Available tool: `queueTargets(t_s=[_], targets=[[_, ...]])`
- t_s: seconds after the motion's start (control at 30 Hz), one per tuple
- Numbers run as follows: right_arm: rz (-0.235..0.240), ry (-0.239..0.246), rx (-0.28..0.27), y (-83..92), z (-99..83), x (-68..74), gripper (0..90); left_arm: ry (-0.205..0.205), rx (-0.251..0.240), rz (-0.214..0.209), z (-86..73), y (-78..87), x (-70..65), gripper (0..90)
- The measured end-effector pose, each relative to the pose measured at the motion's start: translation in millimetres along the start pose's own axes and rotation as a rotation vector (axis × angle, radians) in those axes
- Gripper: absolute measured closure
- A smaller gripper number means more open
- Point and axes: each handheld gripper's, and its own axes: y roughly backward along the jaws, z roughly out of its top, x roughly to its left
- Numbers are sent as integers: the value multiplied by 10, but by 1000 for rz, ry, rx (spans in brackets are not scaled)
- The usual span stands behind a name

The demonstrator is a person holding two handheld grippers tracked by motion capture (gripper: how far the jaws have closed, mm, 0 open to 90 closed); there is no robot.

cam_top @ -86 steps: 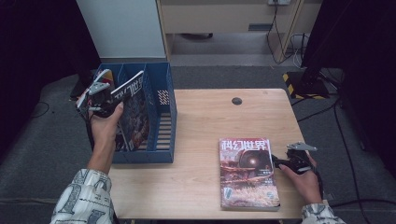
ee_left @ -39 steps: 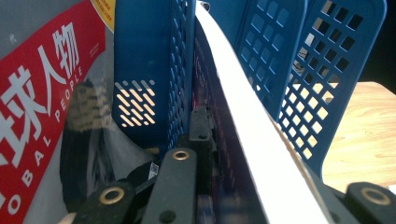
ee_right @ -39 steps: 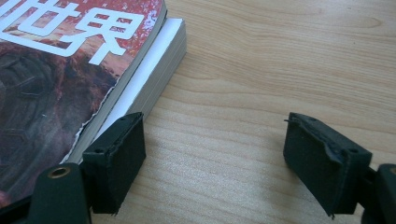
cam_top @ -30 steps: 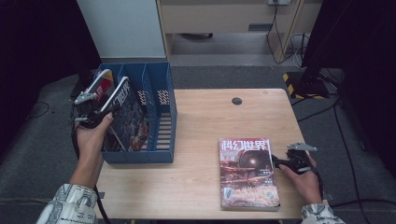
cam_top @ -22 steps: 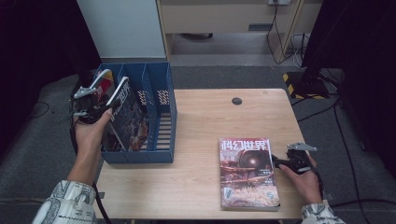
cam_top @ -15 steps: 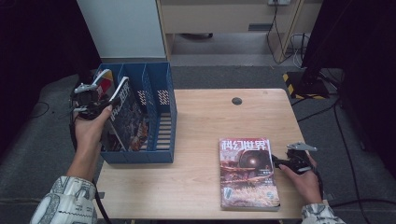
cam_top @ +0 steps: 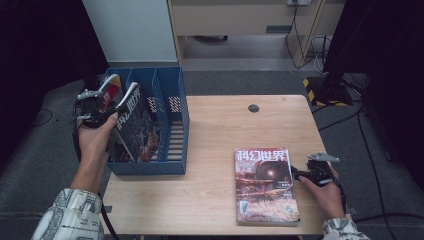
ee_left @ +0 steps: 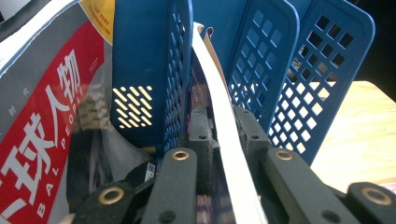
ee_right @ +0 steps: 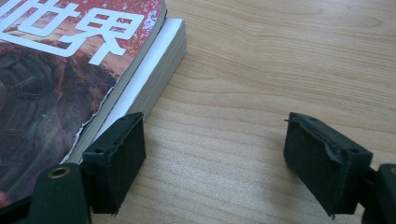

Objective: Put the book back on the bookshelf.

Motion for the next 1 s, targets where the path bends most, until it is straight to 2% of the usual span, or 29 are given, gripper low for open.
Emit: queueTargets(t_s=[0.13,0.33,0.43,0.57,0.63,0.8,1.0], targets=[[0,1,-1,-1,0,-1,208,-5,-3,-1,-4,-7,-16,767],[1,0,0,0,-1,0,208,-14,-3,9,-41,-36,-49,694],[0,-3,-1,0,0,1,208,-14,-3,8,-65,-48,-53,692],[1,3,-1,0,0,-3,208,-20,-2,20,-72,-36,-29,789],[0,2,-1,0,0,-2,208,-18,-2,20,-74,-29,-18,807],[1,2,-1,0,0,-2,208,-25,-4,3,-70,-32,-26,819],[1,1,-2,-2,0,-2,207,-15,-35,-1,-57,-1,-15,822]])
